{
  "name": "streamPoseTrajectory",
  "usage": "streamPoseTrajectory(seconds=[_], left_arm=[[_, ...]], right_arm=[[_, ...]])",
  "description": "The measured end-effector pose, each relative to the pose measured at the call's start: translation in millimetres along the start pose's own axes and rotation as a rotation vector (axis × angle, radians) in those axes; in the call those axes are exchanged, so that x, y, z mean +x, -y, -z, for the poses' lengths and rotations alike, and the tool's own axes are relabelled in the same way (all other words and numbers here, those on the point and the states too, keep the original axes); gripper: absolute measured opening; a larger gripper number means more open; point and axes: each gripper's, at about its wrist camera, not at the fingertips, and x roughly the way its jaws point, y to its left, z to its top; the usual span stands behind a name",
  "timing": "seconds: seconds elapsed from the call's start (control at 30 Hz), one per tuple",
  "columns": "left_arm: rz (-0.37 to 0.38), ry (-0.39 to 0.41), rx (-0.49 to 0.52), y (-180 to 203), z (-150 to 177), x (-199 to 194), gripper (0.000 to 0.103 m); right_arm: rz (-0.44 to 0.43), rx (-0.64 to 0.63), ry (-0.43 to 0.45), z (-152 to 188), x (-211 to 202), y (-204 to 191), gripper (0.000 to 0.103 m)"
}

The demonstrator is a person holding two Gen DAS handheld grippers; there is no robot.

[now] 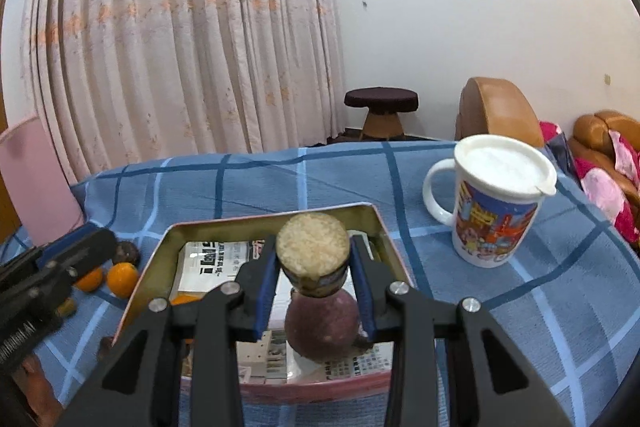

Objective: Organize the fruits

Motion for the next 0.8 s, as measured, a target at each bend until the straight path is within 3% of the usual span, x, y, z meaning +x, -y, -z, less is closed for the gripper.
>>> streamPoseTrajectory(seconds=[0.13, 0.27, 0.37, 0.47, 0.6, 0.7, 0.8], left_arm=[[0.021, -0.067, -0.017, -20, 4, -20, 0.036], [0.044, -0.163, 0.103, -12, 25, -29, 0.038], [0.108, -0.253, 0.187, 5, 41, -19, 0.038], [0.081, -0.325, 0.270, 16, 54, -8, 0.041], [0.052, -0.343, 0.319, 21, 59, -3, 0.063], [-0.006, -0.368, 0.324, 17, 59, 9, 0.063], [-0.034, -0.399, 0.246, 1, 55, 21, 0.063]], right_arm=[[-0.004, -0.019, 0.021, -1, -6, -5, 0.037], [-0.003, -0.033, 0.044, -2, -13, -10, 0.037], [0.005, -0.036, 0.056, -1, -17, -10, 0.037], [0.010, -0.017, 0.051, -1, -16, -6, 0.037], [-0.003, 0.011, 0.046, -4, -15, -2, 0.037], [-0.001, 0.007, 0.046, -4, -14, -2, 0.037], [-0.003, 0.001, 0.044, -3, -14, -1, 0.037]])
